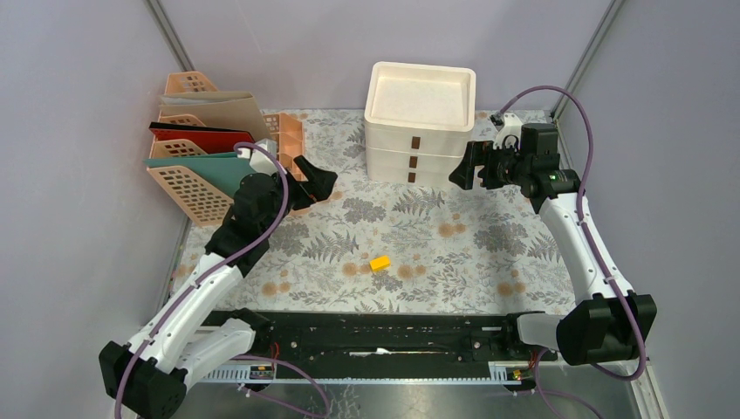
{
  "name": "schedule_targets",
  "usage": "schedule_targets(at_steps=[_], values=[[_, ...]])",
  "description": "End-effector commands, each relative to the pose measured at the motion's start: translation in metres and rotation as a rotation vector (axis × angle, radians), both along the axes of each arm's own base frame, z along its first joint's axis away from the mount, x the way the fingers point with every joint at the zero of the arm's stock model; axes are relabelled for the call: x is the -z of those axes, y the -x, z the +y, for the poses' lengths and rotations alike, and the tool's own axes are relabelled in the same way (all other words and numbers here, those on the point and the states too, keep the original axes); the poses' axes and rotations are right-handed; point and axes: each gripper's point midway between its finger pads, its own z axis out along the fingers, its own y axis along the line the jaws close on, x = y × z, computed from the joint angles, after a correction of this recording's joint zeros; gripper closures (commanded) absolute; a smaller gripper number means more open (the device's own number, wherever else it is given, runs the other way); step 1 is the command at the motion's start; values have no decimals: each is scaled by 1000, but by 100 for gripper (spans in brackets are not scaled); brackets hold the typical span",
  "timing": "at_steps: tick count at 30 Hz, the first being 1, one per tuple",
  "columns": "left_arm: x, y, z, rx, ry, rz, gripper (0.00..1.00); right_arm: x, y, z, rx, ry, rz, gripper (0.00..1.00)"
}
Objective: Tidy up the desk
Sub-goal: Reset both arms
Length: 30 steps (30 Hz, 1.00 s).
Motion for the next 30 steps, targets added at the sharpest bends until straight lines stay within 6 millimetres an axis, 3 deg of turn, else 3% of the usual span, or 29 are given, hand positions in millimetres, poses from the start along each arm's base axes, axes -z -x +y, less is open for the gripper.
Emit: schedule_targets(at_steps=[1,19,30], values=[[-20,-4,6,-27,1,-56,1,-18,-8,-2,25,-8,-58,0],[-23,-3,9,-34,-5,-67,1,-12,-6,-3,25,-6,-43,0],[-29,-3,-1,7,76,-96,1,-17,11,27,-113,-163,4,0]])
